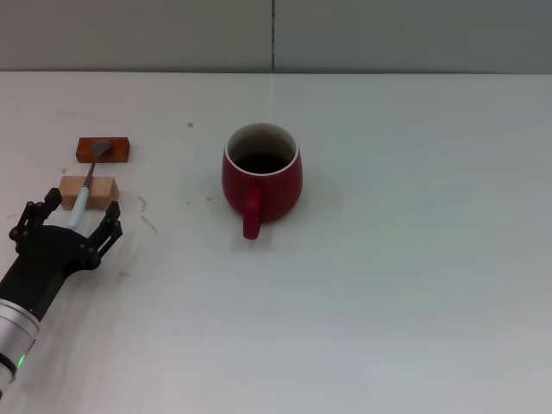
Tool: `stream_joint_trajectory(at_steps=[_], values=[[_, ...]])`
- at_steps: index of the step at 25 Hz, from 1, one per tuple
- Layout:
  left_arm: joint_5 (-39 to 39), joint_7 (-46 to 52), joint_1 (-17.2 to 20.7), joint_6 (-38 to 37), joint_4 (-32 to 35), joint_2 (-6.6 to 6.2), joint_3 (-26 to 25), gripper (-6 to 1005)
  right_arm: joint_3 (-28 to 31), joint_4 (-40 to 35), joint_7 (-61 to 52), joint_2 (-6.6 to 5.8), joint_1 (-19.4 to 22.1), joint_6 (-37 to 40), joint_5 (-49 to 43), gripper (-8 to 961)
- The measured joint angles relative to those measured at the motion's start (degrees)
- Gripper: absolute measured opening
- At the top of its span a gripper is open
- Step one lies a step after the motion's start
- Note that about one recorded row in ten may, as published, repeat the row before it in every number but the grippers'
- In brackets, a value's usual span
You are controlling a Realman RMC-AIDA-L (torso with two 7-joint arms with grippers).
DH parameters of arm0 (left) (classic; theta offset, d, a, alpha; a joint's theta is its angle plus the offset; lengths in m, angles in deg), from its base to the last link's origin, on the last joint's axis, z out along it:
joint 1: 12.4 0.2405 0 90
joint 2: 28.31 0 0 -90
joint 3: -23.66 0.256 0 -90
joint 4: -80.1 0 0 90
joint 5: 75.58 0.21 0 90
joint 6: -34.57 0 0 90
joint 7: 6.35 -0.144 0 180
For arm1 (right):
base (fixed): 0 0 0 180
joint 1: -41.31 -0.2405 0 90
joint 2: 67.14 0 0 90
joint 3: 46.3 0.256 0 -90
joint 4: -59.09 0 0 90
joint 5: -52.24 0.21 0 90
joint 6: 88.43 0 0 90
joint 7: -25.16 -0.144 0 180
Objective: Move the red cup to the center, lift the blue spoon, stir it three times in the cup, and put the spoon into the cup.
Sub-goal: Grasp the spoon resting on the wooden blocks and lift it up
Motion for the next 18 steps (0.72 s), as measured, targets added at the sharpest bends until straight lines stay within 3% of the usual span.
stream_joint_trajectory(at_steps=[18], values=[[-1.1, 0.0, -0.2, 1.6, 0.2, 0.01, -0.2, 825, -0.1, 0.2, 0.0, 0.0, 0.0, 0.1, 0.0, 779]])
